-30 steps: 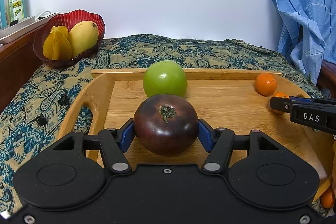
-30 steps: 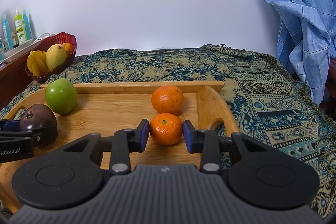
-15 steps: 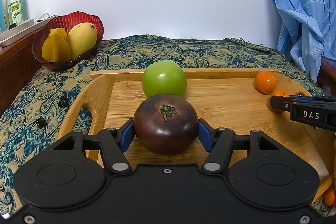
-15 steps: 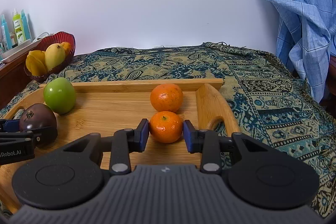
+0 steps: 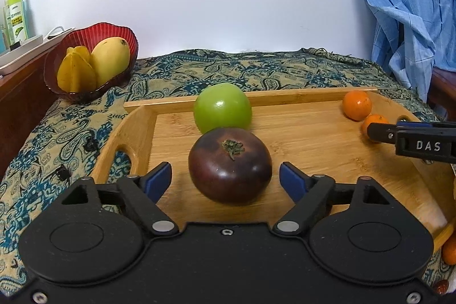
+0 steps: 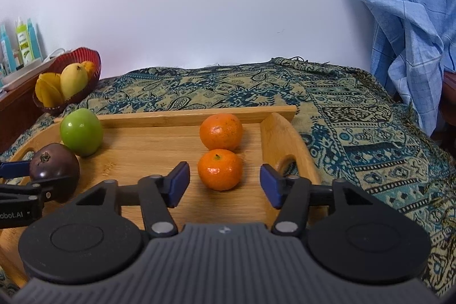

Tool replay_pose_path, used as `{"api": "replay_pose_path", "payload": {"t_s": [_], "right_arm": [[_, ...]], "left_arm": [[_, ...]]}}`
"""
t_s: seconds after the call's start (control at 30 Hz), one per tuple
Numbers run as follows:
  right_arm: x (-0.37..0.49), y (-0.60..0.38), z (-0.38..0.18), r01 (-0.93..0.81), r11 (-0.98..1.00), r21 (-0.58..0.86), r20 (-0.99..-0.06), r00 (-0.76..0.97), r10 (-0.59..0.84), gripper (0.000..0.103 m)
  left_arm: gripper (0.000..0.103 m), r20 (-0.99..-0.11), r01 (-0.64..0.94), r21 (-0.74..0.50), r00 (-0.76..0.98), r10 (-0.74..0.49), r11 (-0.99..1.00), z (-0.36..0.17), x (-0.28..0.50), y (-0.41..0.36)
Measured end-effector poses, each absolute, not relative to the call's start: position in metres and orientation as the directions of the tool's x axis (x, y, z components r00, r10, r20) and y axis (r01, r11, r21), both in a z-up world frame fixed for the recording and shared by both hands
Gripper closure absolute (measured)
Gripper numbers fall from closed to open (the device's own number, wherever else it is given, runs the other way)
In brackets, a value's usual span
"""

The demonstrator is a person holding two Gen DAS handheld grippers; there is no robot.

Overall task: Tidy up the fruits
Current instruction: 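Lower tomato and mandarin onto the tray and open both grippers, then move both tools back toward the fruits on the white towel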

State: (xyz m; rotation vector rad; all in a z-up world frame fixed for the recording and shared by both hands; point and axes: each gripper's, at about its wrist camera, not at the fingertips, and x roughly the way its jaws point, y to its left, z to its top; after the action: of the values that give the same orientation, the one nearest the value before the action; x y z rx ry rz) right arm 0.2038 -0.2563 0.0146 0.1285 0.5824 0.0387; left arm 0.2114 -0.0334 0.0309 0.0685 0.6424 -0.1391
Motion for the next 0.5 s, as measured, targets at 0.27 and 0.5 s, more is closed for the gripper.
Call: {"api": "replay_pose_path", "payload": {"t_s": [0.27,0.5], "right_arm": [[0.177,-0.263,0.021,-0.008,0.986,0.165,-0.469,0.879,0.086,0.020],[0.129,-0.259,0.031,-0.010,0.988,0.151,-0.295,0.954,0.054,0.012]], "left_arm": [[0.013,-0.597,0.166,0.003,0.791,-0.132,0.986,0.039,0.185,-0.028],[0.008,-0.586,0.189,-0.019,0.794,-0.164,0.982,0.044,0.143,-0.024]]}}
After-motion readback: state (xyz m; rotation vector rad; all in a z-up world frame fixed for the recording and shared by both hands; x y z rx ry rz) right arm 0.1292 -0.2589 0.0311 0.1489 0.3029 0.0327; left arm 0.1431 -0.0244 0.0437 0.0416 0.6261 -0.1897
